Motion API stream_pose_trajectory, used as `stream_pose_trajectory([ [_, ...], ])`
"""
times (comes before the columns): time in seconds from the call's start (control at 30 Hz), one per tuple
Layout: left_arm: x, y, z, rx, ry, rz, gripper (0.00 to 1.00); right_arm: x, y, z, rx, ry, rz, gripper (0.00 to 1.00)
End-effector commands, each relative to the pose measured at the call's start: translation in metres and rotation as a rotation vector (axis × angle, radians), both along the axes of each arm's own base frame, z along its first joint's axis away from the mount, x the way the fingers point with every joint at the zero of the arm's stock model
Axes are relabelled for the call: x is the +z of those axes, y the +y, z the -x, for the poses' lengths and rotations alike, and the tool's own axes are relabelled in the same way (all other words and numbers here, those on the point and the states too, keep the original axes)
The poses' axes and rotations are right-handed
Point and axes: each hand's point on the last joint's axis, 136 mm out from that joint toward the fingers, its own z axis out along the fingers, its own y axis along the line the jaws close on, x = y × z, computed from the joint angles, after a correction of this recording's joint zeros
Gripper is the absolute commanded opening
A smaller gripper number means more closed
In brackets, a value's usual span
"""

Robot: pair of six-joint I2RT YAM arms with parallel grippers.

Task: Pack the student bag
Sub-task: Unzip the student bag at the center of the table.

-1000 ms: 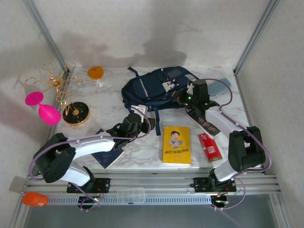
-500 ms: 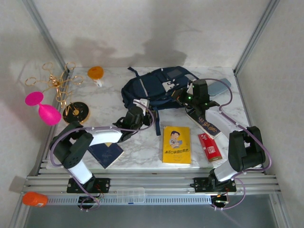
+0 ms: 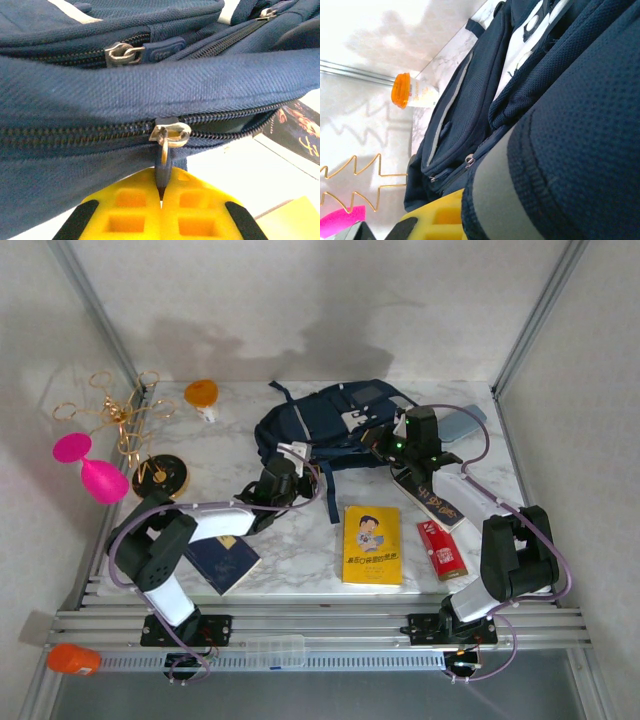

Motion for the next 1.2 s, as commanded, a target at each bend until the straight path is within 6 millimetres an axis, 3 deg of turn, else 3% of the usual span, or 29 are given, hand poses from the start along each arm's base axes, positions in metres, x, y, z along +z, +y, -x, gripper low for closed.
stream_pose_trajectory([
  [0.0,0.018,0.017,0.005,0.038,-0.038,-0.005,0.0,0.049,0.0,-0.01,0.024,-0.141,-0.023,0.0],
  [0.13,0.017,0.026,0.019,0.032,-0.03,-0.004,0.0,0.059,-0.005,-0.016,0.026,-0.174,0.026,0.0],
  [0.37,0.004,0.031,0.043,-0.018,0.057,-0.025,0.0,0.053,-0.003,-0.03,0.074,-0.17,0.063,0.0],
  [0.5,0.009,0.008,0.059,-0.082,0.098,0.035,0.0,0.041,-0.007,-0.044,0.056,-0.144,0.084,0.04],
  [0.67,0.009,-0.02,0.062,-0.094,0.117,0.018,0.0,0.028,-0.007,-0.052,0.048,-0.111,0.093,0.09],
  [0.77,0.007,-0.018,0.052,-0.037,0.113,0.002,0.0,0.024,-0.01,-0.051,0.036,-0.093,0.101,0.2],
  [0.9,0.011,-0.015,0.039,0.02,0.099,0.004,0.0,0.013,-0.018,-0.038,0.01,-0.053,0.118,0.48],
  [1.03,0.012,-0.019,0.037,0.012,0.11,-0.009,0.0,-0.007,-0.027,-0.013,-0.044,0.063,0.089,0.71],
  [1.17,0.012,-0.02,0.039,-0.002,0.114,-0.012,0.0,-0.025,-0.023,0.025,-0.094,0.16,0.004,0.89],
])
